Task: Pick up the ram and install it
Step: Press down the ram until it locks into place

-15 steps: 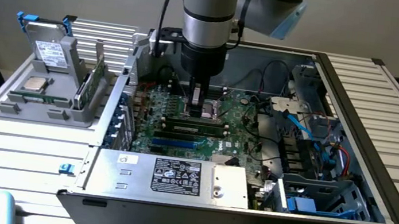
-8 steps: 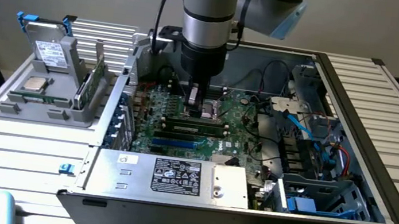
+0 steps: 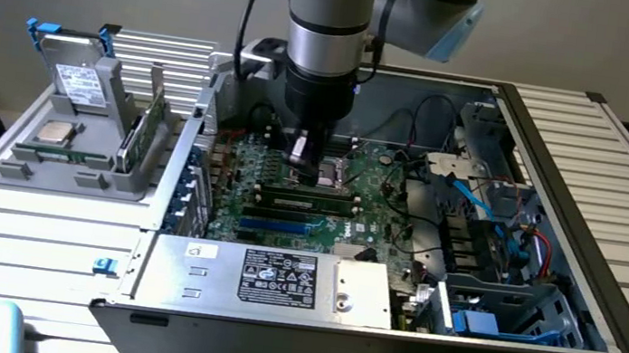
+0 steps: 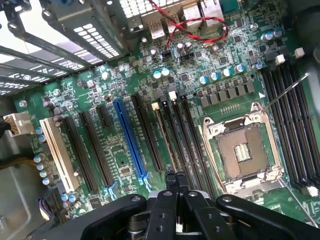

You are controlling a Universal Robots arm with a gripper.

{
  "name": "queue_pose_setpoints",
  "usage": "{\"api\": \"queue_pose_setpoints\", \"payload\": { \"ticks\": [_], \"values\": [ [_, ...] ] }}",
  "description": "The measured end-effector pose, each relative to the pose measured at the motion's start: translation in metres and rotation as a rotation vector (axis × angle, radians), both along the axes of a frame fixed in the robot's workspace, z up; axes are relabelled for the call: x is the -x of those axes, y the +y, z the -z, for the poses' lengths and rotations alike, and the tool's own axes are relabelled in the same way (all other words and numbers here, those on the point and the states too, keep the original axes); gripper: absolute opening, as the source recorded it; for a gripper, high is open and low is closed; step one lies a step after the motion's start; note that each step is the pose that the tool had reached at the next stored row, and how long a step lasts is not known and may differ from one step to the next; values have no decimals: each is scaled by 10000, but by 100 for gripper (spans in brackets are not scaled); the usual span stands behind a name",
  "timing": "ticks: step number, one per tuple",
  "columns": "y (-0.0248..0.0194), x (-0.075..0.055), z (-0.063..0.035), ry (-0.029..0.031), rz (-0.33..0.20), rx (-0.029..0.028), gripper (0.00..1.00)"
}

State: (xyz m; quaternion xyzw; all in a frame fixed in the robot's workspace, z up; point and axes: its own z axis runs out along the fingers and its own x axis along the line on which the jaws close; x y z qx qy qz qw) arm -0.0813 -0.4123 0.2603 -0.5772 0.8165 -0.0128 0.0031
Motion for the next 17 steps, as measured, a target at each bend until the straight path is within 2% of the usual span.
{"api": "queue_pose_setpoints", "payload": {
  "ticks": [17],
  "values": [
    [0, 0, 0, 8, 2555, -9, 11]
  ]
}}
